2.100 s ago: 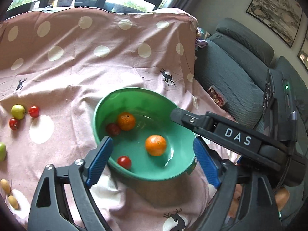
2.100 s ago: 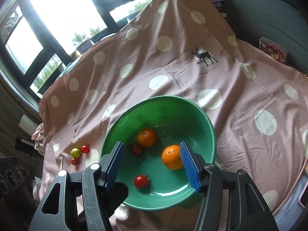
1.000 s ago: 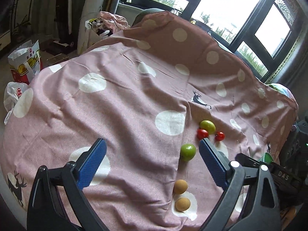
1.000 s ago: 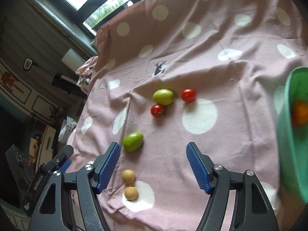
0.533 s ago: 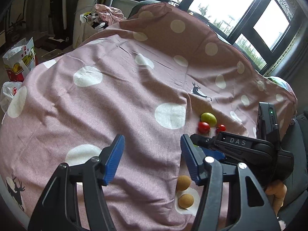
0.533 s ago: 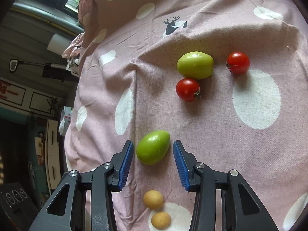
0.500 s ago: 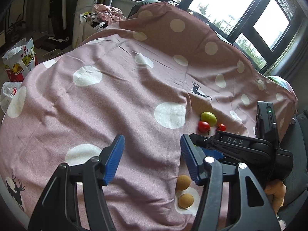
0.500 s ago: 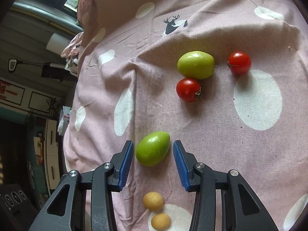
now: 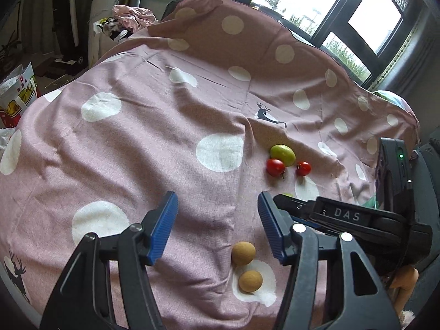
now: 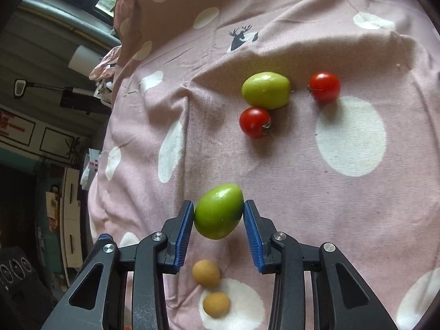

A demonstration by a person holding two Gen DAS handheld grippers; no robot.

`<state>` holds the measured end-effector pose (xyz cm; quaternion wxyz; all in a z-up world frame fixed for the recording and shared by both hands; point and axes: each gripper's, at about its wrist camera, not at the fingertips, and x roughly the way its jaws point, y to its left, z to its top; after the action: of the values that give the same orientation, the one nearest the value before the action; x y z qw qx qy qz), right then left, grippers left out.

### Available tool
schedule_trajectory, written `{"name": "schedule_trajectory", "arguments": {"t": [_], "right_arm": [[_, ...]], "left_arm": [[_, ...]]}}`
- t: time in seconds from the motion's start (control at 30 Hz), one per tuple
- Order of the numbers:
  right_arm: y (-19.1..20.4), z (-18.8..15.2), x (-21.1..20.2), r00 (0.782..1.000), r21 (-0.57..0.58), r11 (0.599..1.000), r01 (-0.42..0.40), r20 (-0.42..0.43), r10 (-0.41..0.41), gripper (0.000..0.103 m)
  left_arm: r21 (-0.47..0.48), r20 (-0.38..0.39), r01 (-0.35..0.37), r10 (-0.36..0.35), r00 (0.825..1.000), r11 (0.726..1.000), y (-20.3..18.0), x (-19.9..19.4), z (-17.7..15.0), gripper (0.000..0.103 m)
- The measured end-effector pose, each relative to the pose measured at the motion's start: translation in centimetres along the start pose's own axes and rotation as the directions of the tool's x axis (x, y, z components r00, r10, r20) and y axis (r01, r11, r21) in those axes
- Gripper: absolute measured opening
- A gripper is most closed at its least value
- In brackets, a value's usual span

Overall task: Organize fruits
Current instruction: 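Move the right tool toward the green plum on the cloth, then close the right gripper around the green plum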

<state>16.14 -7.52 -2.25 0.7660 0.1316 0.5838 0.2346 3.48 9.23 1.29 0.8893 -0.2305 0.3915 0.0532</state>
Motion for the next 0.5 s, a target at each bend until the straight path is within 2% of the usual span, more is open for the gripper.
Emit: {"name": "schedule_trajectory", "arguments": {"t": [0.17,0.23,0.4,0.5], "right_arm": [[-1.7,-1.7,-3.1,0.991,-0.053,0.990,0.130,0.031,-0.129,0.039],[-2.5,-2.5,-4.0,0.990,-0.061,0.989,0.136,0.042,-0.134,0.039],[-3.6,-3.7,-5.2,0.977,-0.100,0.973,0.208,0.060,-0.203,0.039],[-3.7,-3.9,-5.4,0.981,-0.130,0.973,0.190,0.054,-0.185,0.039]], "left_arm": [[0.052,-0.012,0.025,-0.025,1.000,0.998,-1.9,0.3,-0.8,0.057],[0.079,-0.016,0.044,-0.043,0.999,0.996,-2.6,0.3,-1.1,0.052],[0.129,-0.045,0.082,-0.077,0.996,0.988,-4.2,0.8,-1.9,0.051],[0.132,-0.079,0.105,-0.095,0.992,0.986,-4.7,1.4,-2.2,0.049]]}}
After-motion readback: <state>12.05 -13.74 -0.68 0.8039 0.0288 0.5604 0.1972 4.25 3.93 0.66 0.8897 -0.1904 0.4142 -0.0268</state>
